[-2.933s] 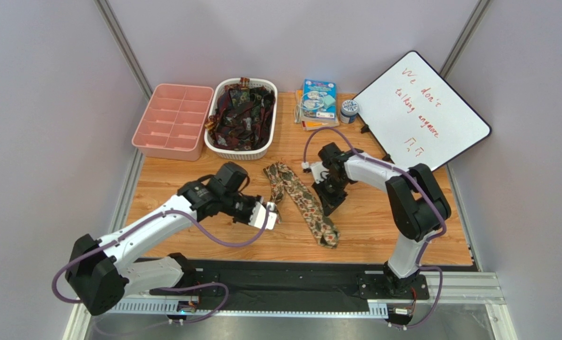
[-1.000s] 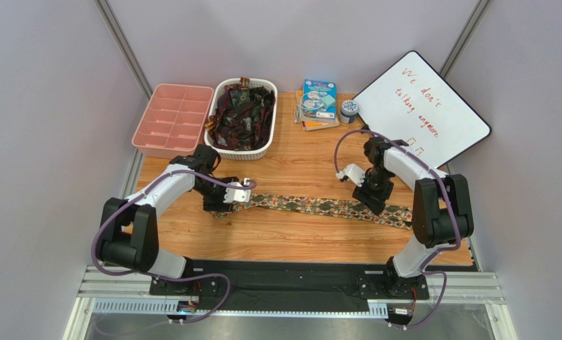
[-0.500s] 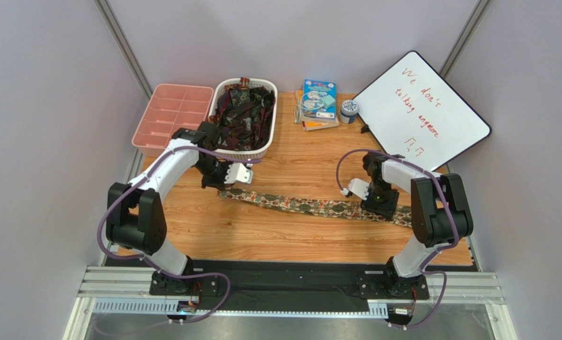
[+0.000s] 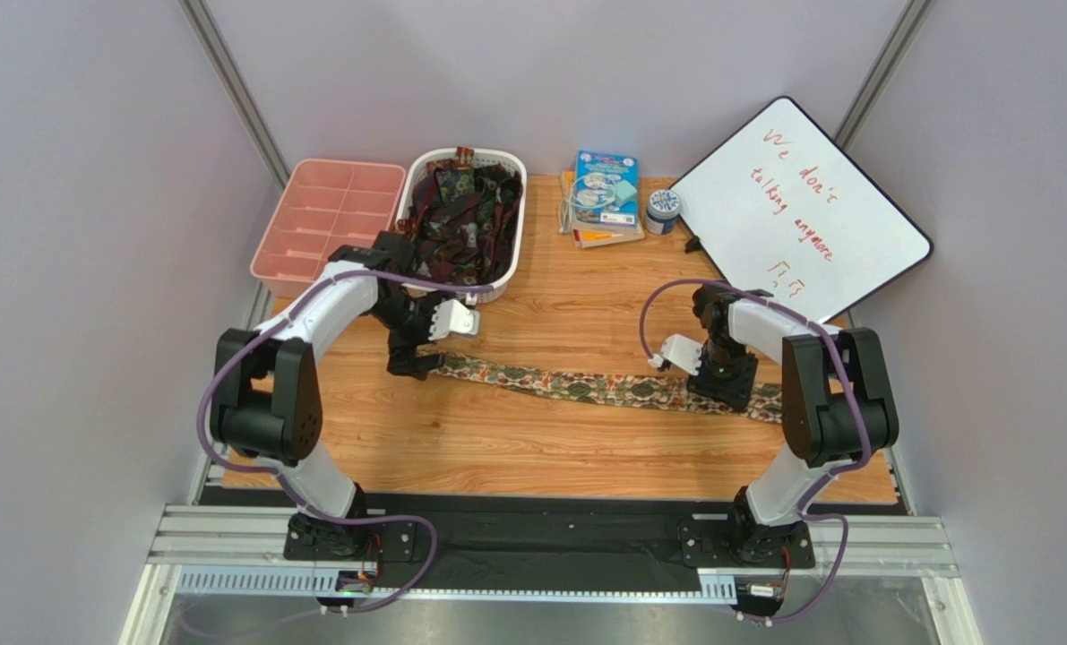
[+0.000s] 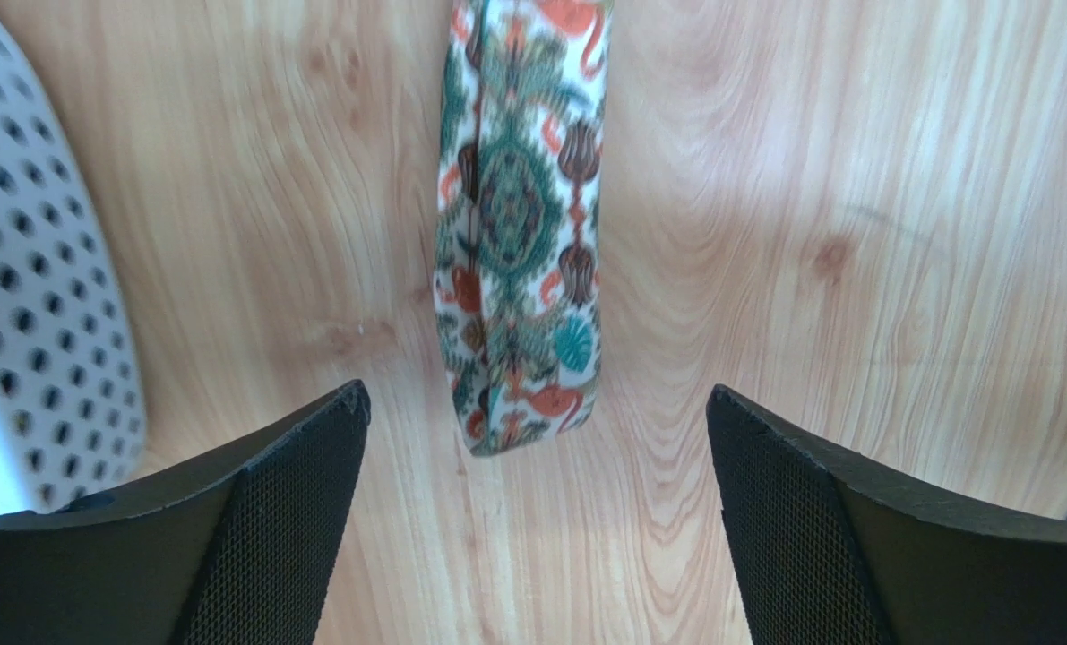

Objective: Roll the ties
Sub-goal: Flatten out the tie at the center of the board.

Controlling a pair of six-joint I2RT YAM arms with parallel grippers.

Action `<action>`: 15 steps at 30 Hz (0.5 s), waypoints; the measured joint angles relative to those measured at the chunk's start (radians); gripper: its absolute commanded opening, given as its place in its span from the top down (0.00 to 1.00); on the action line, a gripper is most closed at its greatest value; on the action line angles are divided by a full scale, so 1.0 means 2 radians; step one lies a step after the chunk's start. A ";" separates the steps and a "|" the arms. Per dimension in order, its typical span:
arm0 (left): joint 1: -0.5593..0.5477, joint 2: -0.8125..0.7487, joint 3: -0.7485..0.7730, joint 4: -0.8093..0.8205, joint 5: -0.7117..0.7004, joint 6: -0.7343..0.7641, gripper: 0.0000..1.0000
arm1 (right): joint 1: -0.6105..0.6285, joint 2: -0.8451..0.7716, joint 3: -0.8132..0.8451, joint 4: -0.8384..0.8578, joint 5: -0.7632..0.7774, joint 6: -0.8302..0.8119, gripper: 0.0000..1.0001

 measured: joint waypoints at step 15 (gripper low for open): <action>-0.067 -0.008 -0.110 0.195 -0.016 -0.004 0.32 | 0.000 0.000 0.004 0.003 -0.007 -0.002 0.61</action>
